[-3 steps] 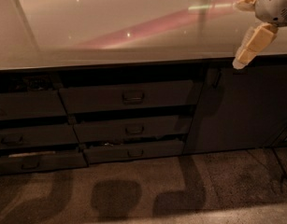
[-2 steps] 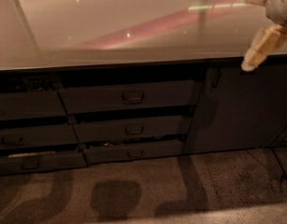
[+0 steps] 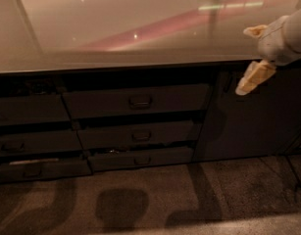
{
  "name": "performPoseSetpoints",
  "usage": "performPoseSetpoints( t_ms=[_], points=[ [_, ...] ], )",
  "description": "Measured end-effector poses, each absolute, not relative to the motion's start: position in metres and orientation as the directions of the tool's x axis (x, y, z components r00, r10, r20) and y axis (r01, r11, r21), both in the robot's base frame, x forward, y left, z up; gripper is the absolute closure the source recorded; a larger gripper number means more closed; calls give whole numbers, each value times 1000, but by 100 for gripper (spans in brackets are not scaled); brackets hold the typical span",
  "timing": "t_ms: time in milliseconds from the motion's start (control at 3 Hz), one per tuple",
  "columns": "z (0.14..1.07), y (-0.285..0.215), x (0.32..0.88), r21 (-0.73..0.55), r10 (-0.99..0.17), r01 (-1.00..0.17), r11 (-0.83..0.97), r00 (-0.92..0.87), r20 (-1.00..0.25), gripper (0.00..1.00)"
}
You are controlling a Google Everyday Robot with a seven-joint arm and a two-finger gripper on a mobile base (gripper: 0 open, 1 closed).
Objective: Open top drawer
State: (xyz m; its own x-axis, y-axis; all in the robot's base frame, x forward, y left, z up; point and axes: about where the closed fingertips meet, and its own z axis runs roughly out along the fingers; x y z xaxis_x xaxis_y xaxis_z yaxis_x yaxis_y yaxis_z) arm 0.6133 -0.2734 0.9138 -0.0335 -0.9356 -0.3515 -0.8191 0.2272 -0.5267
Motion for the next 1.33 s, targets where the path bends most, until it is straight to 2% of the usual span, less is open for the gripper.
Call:
performPoseSetpoints(
  t_ms=[333, 667, 1000, 1333],
  points=[
    [869, -279, 647, -413, -884, -847, 334, -129, -450, 0],
    [869, -279, 647, -413, -884, -847, 334, -129, -450, 0],
    [861, -268, 647, -421, -901, -856, 299, -109, -419, 0],
    [864, -227, 634, -495, -945, -855, 154, 18, -326, 0]
  ],
)
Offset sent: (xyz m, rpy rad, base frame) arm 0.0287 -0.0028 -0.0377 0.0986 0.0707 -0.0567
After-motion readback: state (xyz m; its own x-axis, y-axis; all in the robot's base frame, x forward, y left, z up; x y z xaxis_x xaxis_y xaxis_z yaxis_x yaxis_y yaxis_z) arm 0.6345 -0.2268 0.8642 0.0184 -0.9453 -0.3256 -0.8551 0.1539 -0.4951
